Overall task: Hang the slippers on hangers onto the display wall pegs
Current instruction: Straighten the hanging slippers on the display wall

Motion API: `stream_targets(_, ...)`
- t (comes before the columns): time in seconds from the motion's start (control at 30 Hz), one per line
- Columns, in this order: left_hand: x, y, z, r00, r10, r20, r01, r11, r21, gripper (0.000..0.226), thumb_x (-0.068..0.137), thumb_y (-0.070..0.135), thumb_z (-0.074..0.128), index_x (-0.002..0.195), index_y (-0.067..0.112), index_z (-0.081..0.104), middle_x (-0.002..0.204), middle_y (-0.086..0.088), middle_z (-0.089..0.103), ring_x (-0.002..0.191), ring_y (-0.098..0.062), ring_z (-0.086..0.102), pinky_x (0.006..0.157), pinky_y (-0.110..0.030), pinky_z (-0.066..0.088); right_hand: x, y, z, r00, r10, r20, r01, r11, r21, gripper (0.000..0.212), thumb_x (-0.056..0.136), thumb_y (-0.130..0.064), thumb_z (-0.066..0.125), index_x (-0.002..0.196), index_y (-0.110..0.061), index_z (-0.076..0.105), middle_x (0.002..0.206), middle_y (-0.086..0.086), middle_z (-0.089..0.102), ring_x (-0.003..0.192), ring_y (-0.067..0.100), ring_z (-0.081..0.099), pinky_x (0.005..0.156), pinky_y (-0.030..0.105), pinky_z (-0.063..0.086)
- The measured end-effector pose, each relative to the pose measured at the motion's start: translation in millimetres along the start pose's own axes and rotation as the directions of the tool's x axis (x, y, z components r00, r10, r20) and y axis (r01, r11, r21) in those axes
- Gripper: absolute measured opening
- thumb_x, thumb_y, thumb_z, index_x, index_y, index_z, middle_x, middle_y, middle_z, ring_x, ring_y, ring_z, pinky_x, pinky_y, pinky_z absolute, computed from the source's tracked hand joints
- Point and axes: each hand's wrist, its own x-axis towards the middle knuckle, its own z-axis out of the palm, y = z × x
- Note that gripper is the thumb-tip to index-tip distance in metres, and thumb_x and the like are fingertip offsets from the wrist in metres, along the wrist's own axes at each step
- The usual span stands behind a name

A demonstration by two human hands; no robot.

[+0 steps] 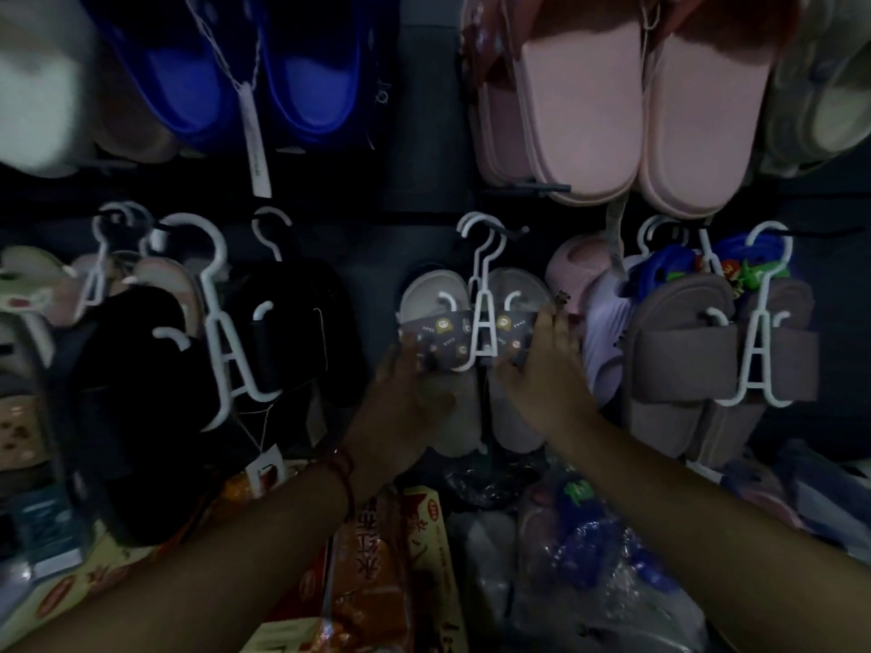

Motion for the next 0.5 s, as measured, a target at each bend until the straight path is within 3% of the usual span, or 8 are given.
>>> stream_targets(0.1, -44, 16, -41, 0.989, 0.122, 0.082, -0.141, 0.943, 0.301, 0.080, 0.089, 0.053, 0.059, 0.158, 0.032, 0.024, 0.154, 0.000, 0.037, 0.139, -0.020, 0.040, 0.110, -0.036, 0.042, -29, -25, -4, 0.980, -0.178, 0.084, 0.176, 0.984, 0.036, 0.087, 0.097, -0.038, 0.061, 0.160, -0.017, 0.006, 0.168, 0.005, 0.004, 0.155, 0.023, 0.003, 0.125, 0.044, 0.012)
stream_targets(0.2, -75, 22, -90, 0.959, 0.274, 0.065, -0.248, 0.715, 0.654, 0.079, 0.083, 0.052, 0.059, 0.153, 0.023, 0.039, 0.146, -0.018, 0.047, 0.129, -0.039, 0.049, 0.101, -0.047, 0.050, -58, -65, 0, 0.931, -0.297, 0.212, 0.292, 0.955, 0.053, 0.080, 0.097, -0.037, 0.061, 0.160, -0.020, 0.015, 0.167, 0.002, 0.011, 0.154, 0.020, 0.010, 0.122, 0.032, 0.014)
stream_targets(0.27, -90, 22, -121, 0.953, 0.303, 0.032, -0.204, 0.557, 0.805, 0.078, 0.078, 0.048, 0.061, 0.149, 0.020, 0.046, 0.142, -0.022, 0.050, 0.126, -0.044, 0.051, 0.097, -0.053, 0.048, -68, -92, 8, 0.887, -0.365, 0.283, 0.363, 0.930, 0.059, 0.078, 0.098, -0.045, 0.058, 0.160, -0.024, 0.015, 0.167, -0.004, 0.010, 0.154, 0.017, 0.010, 0.123, 0.034, 0.016)
stream_targets(0.37, -110, 9, -161, 0.962, 0.272, -0.025, -0.096, 0.423, 0.901, 0.084, 0.076, 0.045, 0.073, 0.150, 0.016, 0.046, 0.143, -0.027, 0.049, 0.127, -0.049, 0.049, 0.098, -0.061, 0.043, -70, -135, 21, 0.844, -0.390, 0.368, 0.394, 0.917, 0.069, 0.076, 0.099, -0.050, 0.054, 0.160, -0.030, 0.014, 0.167, -0.008, 0.008, 0.153, 0.015, 0.009, 0.123, 0.037, 0.018)
stream_targets(0.5, -125, -9, -196, 0.977, 0.197, -0.088, 0.011, 0.362, 0.932, 0.092, 0.071, 0.041, 0.086, 0.150, 0.015, 0.047, 0.142, -0.027, 0.051, 0.126, -0.049, 0.048, 0.096, -0.065, 0.042, -57, -183, 30, 0.841, -0.413, 0.350, 0.414, 0.907, 0.076, 0.068, 0.099, -0.046, 0.055, 0.158, -0.027, 0.025, 0.166, -0.006, 0.017, 0.151, 0.018, 0.019, 0.119, 0.036, 0.025)
